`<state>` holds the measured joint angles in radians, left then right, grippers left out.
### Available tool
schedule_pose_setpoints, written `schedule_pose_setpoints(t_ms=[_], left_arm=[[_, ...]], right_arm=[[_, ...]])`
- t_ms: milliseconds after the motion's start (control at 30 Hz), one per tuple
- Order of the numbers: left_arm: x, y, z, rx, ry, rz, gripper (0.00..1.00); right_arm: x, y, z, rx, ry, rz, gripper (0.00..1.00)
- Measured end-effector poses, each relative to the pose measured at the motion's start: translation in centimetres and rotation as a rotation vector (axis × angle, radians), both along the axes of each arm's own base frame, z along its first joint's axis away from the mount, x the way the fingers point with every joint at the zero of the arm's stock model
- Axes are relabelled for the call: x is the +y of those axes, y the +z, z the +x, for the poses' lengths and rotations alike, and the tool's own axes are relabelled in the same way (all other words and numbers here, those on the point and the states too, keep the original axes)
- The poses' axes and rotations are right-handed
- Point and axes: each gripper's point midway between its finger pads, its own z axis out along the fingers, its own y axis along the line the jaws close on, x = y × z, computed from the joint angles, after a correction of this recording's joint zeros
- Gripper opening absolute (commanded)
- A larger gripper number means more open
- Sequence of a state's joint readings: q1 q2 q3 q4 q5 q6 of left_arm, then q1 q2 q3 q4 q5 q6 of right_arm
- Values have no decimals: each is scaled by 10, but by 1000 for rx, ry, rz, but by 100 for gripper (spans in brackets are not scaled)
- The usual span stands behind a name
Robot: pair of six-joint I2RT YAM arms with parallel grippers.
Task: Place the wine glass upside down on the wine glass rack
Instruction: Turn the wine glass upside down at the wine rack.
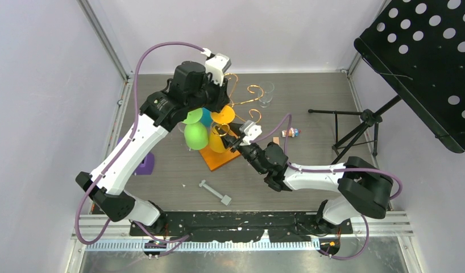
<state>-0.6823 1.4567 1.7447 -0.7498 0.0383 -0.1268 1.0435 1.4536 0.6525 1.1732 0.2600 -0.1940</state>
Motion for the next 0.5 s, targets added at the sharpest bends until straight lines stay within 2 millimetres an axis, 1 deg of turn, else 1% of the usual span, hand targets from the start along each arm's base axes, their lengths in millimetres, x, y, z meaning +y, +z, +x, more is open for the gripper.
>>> schedule_pose_setpoints(t_ms=[100,200,367,500], left_arm=[[0,0,-1,7,-10,-5,21],[1,0,-1,13,-18,-10,21],[1,1,-2,19,-27,-16,21],[2,0,-4,28,-38,-20,21]], right_arm=[[2,-2,1,-7,-3,-3,43],[8,0,5,-15,-4,-2,39],[14,5,9,-26,-7,3,23],[14,12,10,-40,-15,15,18]])
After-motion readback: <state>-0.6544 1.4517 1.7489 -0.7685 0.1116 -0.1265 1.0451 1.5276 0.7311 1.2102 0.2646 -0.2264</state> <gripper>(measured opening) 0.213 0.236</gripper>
